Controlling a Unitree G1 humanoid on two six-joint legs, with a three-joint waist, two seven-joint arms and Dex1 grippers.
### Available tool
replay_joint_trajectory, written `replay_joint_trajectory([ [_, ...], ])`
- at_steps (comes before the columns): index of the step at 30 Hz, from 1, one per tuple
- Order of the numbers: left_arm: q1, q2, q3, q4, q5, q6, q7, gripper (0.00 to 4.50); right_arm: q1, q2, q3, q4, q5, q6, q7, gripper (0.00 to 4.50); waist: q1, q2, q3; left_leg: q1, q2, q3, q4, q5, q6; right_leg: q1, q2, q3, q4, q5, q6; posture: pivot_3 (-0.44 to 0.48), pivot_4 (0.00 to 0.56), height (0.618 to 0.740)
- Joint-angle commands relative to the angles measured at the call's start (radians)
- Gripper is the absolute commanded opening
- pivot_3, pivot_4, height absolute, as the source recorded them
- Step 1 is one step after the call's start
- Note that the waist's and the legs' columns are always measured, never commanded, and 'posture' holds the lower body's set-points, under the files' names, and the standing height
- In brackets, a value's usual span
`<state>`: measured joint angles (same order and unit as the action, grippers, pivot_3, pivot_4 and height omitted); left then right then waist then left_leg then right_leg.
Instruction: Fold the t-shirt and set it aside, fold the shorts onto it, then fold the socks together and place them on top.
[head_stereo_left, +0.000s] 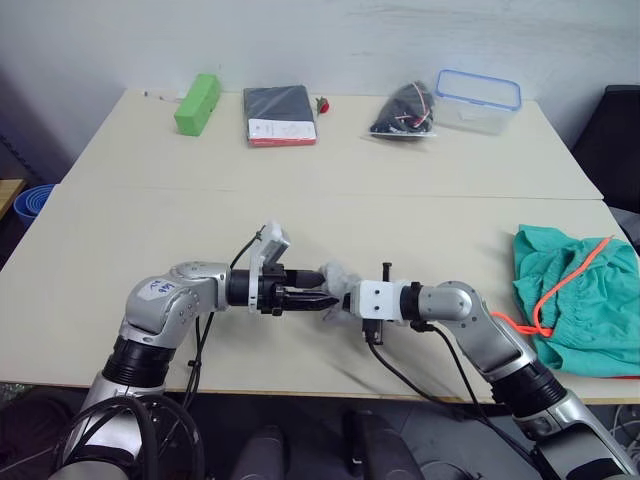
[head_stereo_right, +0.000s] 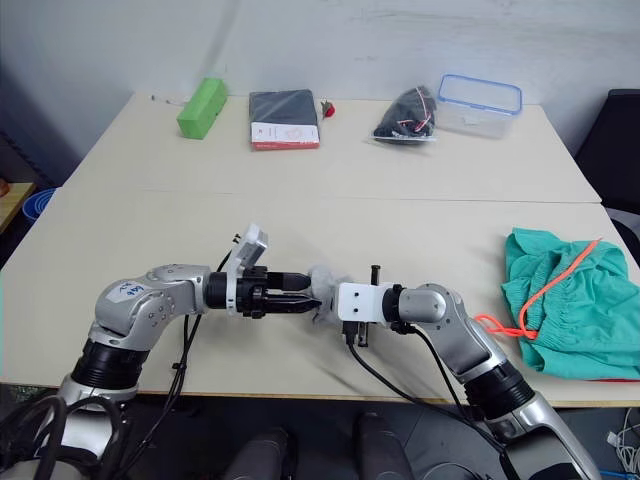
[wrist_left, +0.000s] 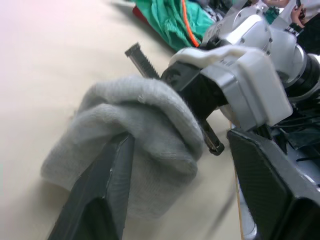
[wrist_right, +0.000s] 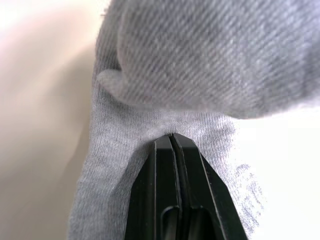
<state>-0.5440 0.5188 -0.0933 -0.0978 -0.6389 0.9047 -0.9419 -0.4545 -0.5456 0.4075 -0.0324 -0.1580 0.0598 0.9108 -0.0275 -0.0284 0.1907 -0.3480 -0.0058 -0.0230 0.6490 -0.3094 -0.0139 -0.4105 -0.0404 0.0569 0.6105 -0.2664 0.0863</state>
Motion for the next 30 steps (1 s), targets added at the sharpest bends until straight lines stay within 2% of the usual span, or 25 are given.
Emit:
replay_joint_trajectory([
  [1, -0.005, 0.023, 0.003, 0.009, 0.021, -0.056, -0.037, 1.72, 0.015, -0.031, 0.000, 0.042, -0.025, 0.027, 0.016, 0.00, 0.000, 0.000, 0.000, 0.000, 0.000, 0.000, 0.000, 0.000, 0.000, 0.000, 0.000, 0.000, 0.000, 0.000, 0.000, 0.000, 0.150, 0.740],
  [5, 0.003, 0.065, -0.057, 0.023, 0.089, -0.138, -0.098, 0.48, 0.012, -0.031, -0.001, 0.045, -0.027, 0.027, 0.019, 0.00, 0.000, 0.000, 0.000, -0.002, 0.000, 0.000, 0.000, 0.000, 0.000, -0.001, 0.000, 0.000, 0.000, 0.000, 0.000, 0.000, 0.150, 0.740],
  [7, 0.002, 0.079, -0.086, 0.043, 0.128, -0.187, -0.124, 0.03, 0.009, -0.031, -0.002, 0.047, -0.027, 0.028, 0.020, 0.00, 0.000, 0.000, 0.000, -0.002, 0.000, -0.001, 0.000, 0.000, 0.000, -0.002, 0.000, 0.000, 0.000, 0.000, 0.000, 0.000, 0.150, 0.740],
  [12, -0.024, 0.074, -0.134, 0.121, 0.227, -0.304, -0.148, 0.03, 0.005, -0.030, -0.006, 0.044, -0.027, 0.035, 0.020, 0.00, 0.000, 0.000, 0.000, -0.003, 0.000, -0.001, 0.000, 0.000, 0.000, -0.002, 0.000, -0.001, -0.001, 0.000, 0.000, 0.000, 0.150, 0.740],
  [19, -0.044, 0.055, -0.135, 0.142, 0.238, -0.309, -0.175, 0.03, 0.014, -0.034, -0.009, 0.038, -0.028, 0.038, 0.018, 0.00, 0.000, 0.000, 0.000, -0.004, 0.000, -0.001, 0.000, 0.000, 0.000, -0.003, 0.000, -0.001, -0.001, 0.000, 0.000, 0.000, 0.150, 0.740],
  [23, -0.041, 0.058, -0.112, 0.123, 0.207, -0.272, -0.192, 0.86, 0.016, -0.035, -0.010, 0.038, -0.029, 0.038, 0.017, 0.00, 0.000, 0.000, 0.000, -0.004, 0.000, -0.001, 0.000, 0.000, 0.001, -0.003, 0.000, -0.001, -0.001, 0.000, 0.000, 0.000, 0.150, 0.740],
  [29, -0.048, 0.064, -0.111, 0.155, 0.258, -0.329, -0.188, 2.72, 0.014, -0.036, -0.009, 0.042, -0.030, 0.036, 0.017, 0.00, 0.000, 0.000, 0.000, -0.004, 0.000, -0.002, 0.000, 0.000, 0.001, -0.003, 0.000, -0.001, -0.001, 0.000, 0.000, 0.000, 0.150, 0.740],
  [30, -0.051, 0.064, -0.111, 0.162, 0.263, -0.337, -0.191, 2.72, 0.013, -0.036, -0.009, 0.044, -0.031, 0.036, 0.018, 0.00, 0.000, 0.000, 0.000, -0.004, 0.000, -0.002, 0.000, 0.000, 0.001, -0.003, 0.000, -0.001, -0.001, 0.000, 0.000, 0.000, 0.150, 0.740],
])
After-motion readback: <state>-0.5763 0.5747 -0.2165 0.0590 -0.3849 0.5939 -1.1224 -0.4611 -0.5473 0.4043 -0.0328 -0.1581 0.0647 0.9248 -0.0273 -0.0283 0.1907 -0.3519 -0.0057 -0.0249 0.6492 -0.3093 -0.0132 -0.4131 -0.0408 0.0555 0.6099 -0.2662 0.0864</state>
